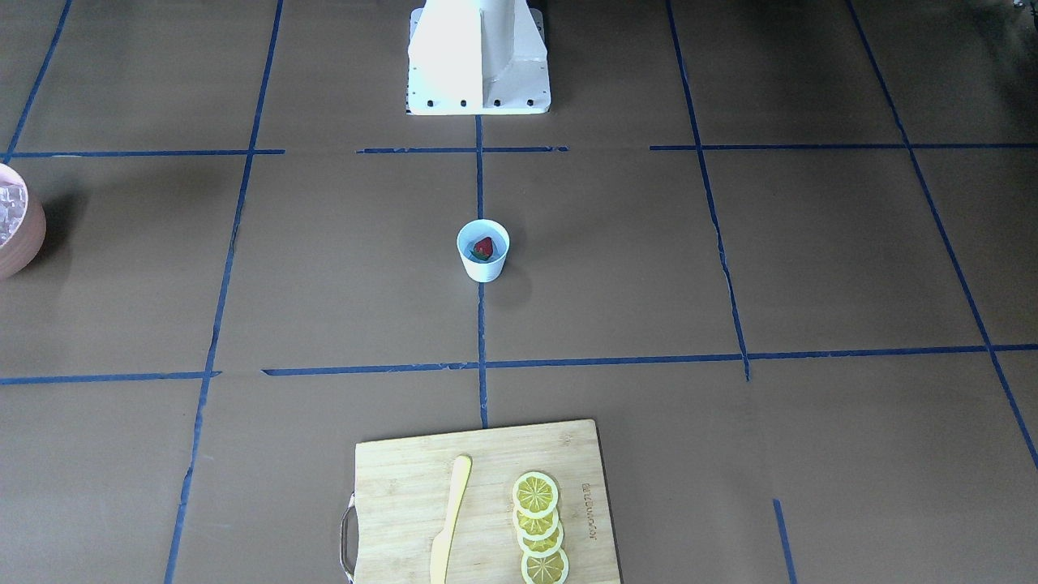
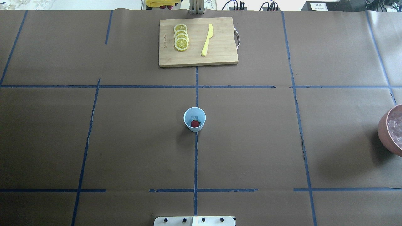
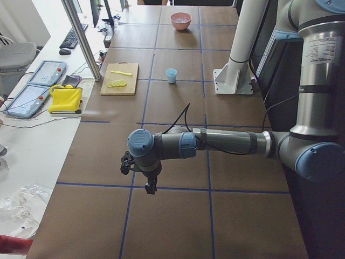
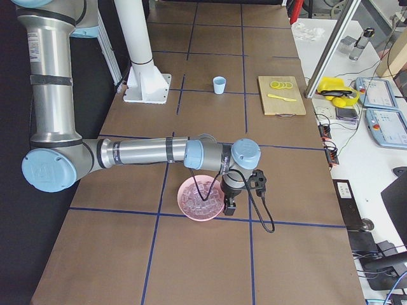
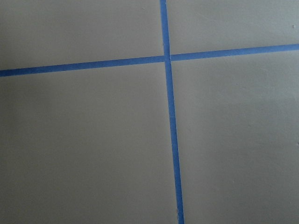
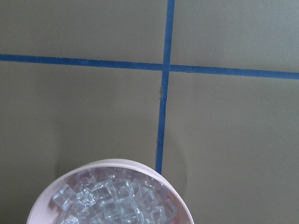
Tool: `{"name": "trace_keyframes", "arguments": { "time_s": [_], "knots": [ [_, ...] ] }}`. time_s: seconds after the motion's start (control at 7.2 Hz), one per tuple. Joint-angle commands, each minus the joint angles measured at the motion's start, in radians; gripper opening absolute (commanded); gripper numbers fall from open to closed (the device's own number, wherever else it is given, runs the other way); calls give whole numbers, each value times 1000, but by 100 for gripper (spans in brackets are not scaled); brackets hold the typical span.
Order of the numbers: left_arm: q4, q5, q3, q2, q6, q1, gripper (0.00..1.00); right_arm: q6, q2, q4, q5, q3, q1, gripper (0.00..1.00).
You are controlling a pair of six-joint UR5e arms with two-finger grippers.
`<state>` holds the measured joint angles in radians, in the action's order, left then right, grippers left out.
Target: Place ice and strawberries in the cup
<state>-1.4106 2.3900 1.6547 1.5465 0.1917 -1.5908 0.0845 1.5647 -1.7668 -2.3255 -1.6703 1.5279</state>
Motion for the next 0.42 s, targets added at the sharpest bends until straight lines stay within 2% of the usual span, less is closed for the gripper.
{"name": "trace_keyframes", "arguments": {
  "time_s": [0.0,0.28],
  "knots": [
    [1,0,8,3,0,0,100,1,0,0,0,0,0,100],
    [1,0,7,1,0,0,100,1,0,1,0,0,0,100]
  ]
}}
